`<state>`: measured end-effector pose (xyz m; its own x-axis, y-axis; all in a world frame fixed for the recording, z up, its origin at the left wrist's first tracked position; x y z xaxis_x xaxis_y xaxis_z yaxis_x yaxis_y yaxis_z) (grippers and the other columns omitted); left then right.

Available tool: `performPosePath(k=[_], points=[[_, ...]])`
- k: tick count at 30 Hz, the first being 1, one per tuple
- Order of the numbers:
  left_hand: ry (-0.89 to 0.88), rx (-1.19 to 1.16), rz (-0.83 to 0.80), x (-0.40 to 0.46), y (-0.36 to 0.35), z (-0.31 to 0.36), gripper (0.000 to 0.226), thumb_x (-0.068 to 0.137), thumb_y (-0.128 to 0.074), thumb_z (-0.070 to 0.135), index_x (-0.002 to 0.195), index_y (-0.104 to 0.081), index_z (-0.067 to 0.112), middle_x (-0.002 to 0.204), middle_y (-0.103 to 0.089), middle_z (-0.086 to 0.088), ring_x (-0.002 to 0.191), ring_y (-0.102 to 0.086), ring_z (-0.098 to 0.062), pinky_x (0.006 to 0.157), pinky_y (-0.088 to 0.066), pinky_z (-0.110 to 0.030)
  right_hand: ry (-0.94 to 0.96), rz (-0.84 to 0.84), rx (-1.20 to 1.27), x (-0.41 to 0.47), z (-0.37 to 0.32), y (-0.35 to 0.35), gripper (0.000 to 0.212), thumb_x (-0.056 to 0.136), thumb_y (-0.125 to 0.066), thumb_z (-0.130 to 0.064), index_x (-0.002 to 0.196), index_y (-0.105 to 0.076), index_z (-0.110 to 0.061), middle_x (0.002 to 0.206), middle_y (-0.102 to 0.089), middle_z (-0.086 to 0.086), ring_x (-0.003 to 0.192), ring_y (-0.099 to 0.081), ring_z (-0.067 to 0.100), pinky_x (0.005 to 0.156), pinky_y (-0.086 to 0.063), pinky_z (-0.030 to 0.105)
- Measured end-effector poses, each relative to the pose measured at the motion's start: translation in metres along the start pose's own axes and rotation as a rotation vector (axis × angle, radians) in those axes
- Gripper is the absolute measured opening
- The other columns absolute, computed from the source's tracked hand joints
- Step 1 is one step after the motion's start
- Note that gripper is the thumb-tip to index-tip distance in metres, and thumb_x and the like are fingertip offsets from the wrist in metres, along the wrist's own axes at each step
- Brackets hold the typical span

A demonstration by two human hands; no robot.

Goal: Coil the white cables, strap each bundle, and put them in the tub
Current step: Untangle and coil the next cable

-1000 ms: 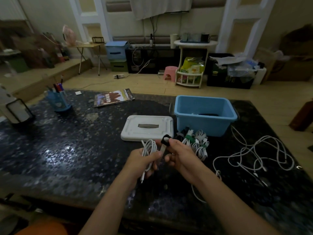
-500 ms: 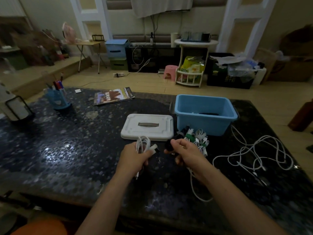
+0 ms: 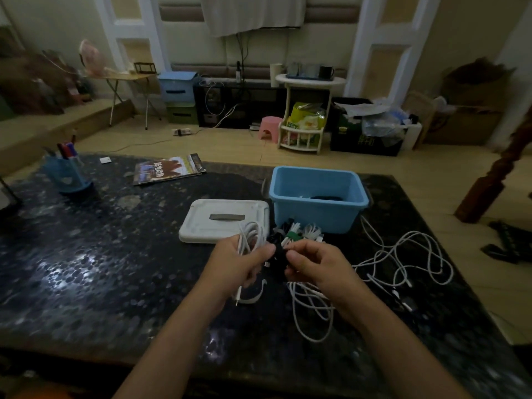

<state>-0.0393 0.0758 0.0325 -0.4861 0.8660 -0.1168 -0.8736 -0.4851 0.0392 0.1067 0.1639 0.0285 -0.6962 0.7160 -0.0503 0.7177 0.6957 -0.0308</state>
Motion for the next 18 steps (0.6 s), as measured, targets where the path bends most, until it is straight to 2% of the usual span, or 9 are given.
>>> performPosePath(k=[3,6,11,14,18], points=[[0.011,-0.089,-0.155,-0.01,-0.018,0.011,0.021,0.091,-0.07,0.018,0.077,-0.056,0.008,0.05,-0.044,-0.009,0.038,-0.032,-0.017,0.038,-0.024,-0.022,0.019,0.011,0.051,-0.011,-0.005,0.008,0.01,0.096,-0.058,0.0,0.098,-0.067,-0.004,0.071,-0.07,0.0,0.064,-0.067,0.01,0.064,-0.056,0.021],[0.005,-0.104,-0.218,-0.014,-0.03,0.017,0.023,0.089,-0.07,0.018,0.073,-0.056,0.009,0.052,-0.046,-0.012,0.036,-0.033,-0.017,0.038,-0.025,-0.021,0.024,0.053,0.066,-0.017,-0.009,0.018,0.009,0.094,-0.061,-0.002,0.096,-0.068,-0.009,0.069,-0.071,0.0,0.064,-0.068,0.012,0.063,-0.057,0.022],[-0.014,-0.055,-0.181,-0.014,-0.046,0.021,0.018,0.088,-0.07,0.006,0.076,-0.056,0.005,0.052,-0.051,-0.013,0.035,-0.036,-0.016,0.035,-0.029,-0.022,0.045,0.108,-0.02,-0.022,-0.012,0.032,0.005,0.096,-0.064,-0.01,0.093,-0.067,-0.007,0.07,-0.07,0.006,0.066,-0.069,0.017,0.062,-0.056,0.024],[0.001,-0.05,-0.166,-0.012,-0.05,0.024,0.019,0.088,-0.069,0.004,0.076,-0.056,0.004,0.054,-0.053,-0.015,0.034,-0.037,-0.016,0.034,-0.03,-0.022,0.076,0.158,-0.033,-0.023,-0.014,0.04,0.003,0.094,-0.066,-0.006,0.091,-0.066,-0.005,0.069,-0.07,0.007,0.062,-0.068,0.015,0.06,-0.055,0.024],[0.023,-0.064,-0.176,-0.013,-0.056,0.02,0.016,0.087,-0.07,0.003,0.077,-0.057,0.004,0.054,-0.054,-0.012,0.037,-0.036,-0.019,0.036,-0.03,-0.023,0.119,0.21,-0.084,-0.022,-0.02,0.052,0.007,0.09,-0.069,-0.001,0.089,-0.068,-0.008,0.07,-0.071,0.004,0.067,-0.07,0.016,0.065,-0.057,0.024]])
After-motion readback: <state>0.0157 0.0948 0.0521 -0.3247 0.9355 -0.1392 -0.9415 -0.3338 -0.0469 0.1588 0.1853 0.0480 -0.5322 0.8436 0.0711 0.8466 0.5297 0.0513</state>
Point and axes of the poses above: each hand's wrist, its own x-axis towards the middle knuckle, its own y-axis out of the back of the hand, z = x × y, the point moved 4 cm from there along x, towards the middle knuckle
